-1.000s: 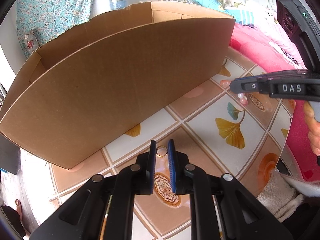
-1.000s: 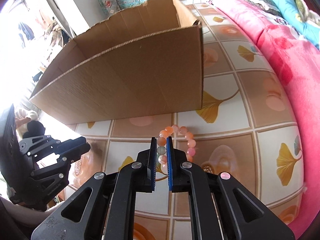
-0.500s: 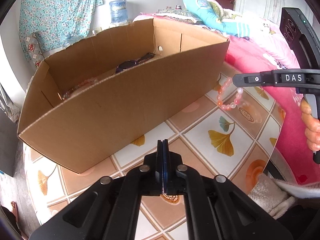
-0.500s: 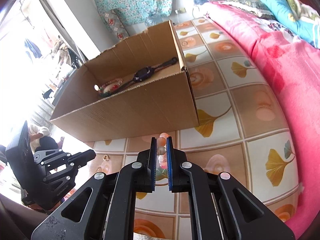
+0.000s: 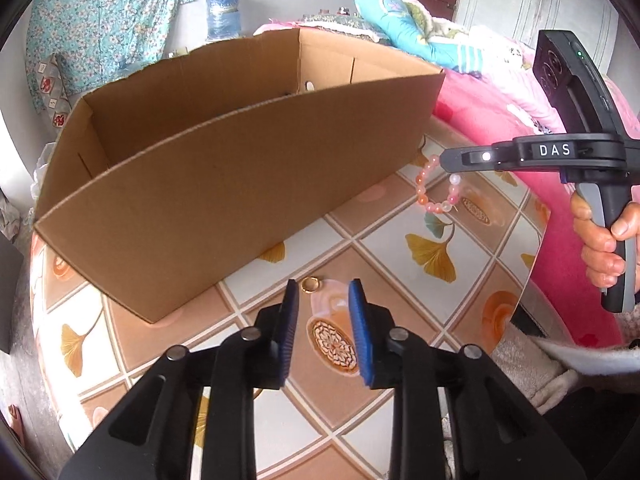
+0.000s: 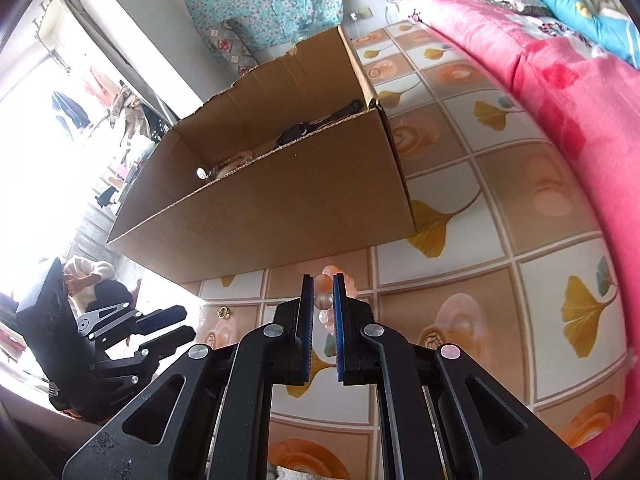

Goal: Organize jewelry
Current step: 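Lift the gold ring and pink bracelet over the box rim with both grippers, then open both grippers inside the box to drop the ring and bracelet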

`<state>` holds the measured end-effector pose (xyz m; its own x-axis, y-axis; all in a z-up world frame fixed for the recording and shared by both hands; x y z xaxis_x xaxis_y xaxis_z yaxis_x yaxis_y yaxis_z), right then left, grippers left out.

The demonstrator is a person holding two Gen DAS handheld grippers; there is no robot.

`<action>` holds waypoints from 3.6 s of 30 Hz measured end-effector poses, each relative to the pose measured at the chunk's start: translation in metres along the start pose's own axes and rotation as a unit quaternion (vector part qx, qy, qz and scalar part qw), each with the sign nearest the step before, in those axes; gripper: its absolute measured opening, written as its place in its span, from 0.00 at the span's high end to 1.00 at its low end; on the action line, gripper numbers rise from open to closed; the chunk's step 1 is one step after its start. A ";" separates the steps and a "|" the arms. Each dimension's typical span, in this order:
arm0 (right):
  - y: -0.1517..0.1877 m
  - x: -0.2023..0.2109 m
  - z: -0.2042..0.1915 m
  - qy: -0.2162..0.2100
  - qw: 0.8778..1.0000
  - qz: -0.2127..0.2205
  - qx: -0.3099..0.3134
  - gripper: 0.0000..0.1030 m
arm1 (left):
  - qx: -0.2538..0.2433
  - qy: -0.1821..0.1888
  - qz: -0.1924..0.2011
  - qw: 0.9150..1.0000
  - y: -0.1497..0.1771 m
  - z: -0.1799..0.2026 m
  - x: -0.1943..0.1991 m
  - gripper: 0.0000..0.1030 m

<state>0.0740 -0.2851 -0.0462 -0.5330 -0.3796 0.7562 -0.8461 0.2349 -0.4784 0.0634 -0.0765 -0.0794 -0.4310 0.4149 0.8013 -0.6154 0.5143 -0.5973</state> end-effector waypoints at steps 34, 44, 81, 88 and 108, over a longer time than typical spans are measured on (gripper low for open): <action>0.004 -0.022 0.005 -0.027 0.999 -0.026 -0.017 0.93 | -0.032 -0.037 -0.043 0.998 -0.005 0.004 -0.036 0.90; -0.005 0.008 0.009 -0.060 0.998 0.008 -0.034 0.93 | -0.026 -0.024 -0.008 0.999 -0.015 0.004 -0.003 0.90; -0.117 -0.016 -0.048 -0.032 0.988 -0.058 0.141 0.93 | 0.122 0.025 -0.118 0.985 -0.104 -0.102 -0.046 0.87; -0.110 -0.020 -0.048 -0.030 0.985 -0.086 0.147 0.93 | 0.140 0.008 -0.058 0.988 -0.106 -0.110 -0.011 0.67; -0.110 0.014 -0.039 0.051 0.987 -0.026 0.153 0.76 | 0.171 -0.128 0.028 0.976 -0.076 -0.128 0.080 0.24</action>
<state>0.1593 -0.2815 0.0337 -0.4990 -0.2886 0.8171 -0.8402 -0.0698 -0.5377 0.1601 0.0136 0.0256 -0.5942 0.2109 0.7762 -0.7520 0.1966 -0.6292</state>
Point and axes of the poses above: each gripper's, at about its wrist camera, not at the fingertips, and x roughly against the way its jaws point, z to its right, y to its underside, the point moved 6 cm from there along -x, roughly the way its jaws point, and after that the axes turned 3 degrees about -x, right-handed, at the moved point
